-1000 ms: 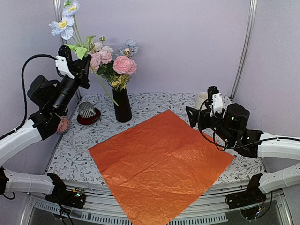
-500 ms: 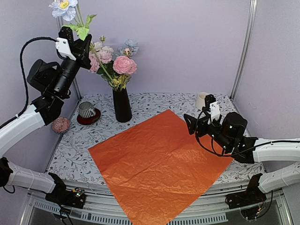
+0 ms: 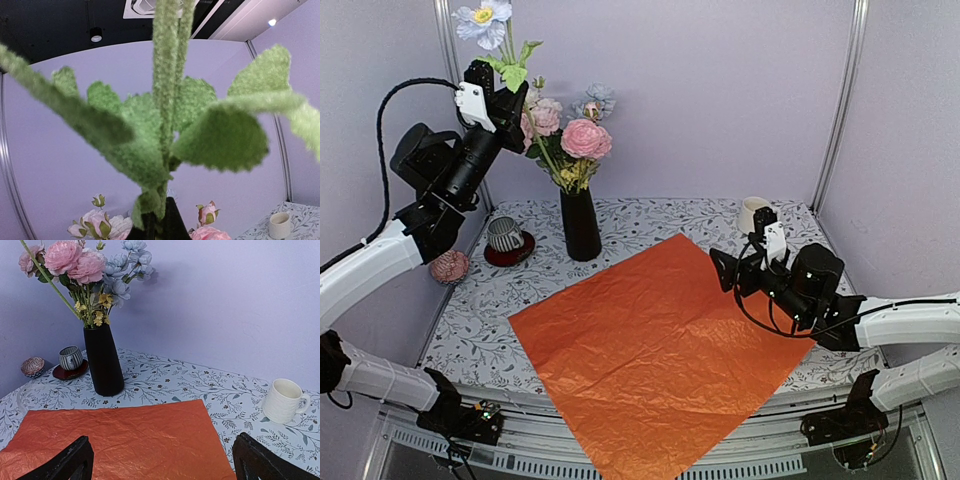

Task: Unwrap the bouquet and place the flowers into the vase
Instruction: Place the fake flower in the vase.

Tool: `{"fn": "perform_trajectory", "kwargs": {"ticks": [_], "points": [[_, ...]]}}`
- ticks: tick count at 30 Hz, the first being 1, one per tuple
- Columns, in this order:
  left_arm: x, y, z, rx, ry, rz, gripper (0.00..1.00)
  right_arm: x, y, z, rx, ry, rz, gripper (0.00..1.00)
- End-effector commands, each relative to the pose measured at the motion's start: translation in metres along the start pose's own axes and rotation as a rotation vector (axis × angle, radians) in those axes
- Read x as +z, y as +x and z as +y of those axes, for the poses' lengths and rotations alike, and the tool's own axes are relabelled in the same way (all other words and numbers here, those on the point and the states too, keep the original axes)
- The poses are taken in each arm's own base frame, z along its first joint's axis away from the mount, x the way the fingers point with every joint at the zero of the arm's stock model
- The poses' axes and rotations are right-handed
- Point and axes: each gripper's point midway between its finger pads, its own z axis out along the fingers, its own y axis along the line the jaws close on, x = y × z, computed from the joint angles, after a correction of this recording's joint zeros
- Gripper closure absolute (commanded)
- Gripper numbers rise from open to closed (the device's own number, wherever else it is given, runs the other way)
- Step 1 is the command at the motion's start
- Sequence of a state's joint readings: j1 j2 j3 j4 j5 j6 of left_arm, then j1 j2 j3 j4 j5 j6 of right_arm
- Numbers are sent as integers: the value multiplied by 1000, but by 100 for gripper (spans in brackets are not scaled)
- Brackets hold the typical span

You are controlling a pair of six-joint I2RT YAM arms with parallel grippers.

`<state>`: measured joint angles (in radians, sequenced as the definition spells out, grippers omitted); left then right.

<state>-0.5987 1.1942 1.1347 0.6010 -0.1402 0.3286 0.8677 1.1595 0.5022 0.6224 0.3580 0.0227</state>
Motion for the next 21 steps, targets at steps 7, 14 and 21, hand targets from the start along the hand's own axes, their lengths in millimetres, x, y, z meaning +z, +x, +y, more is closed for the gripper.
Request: {"fn": "perform_trajectory", "kwargs": {"ticks": [7, 14, 21], "points": [[5, 5, 2, 2, -17, -2, 100, -3, 4, -1, 17, -12, -24, 1], [17, 14, -6, -1, -1, 5, 100, -9, 4, -5, 20, -6, -41, 1], [22, 32, -13, 12, 2, 30, 100, -8, 8, -4, 18, -12, -36, 1]]}}
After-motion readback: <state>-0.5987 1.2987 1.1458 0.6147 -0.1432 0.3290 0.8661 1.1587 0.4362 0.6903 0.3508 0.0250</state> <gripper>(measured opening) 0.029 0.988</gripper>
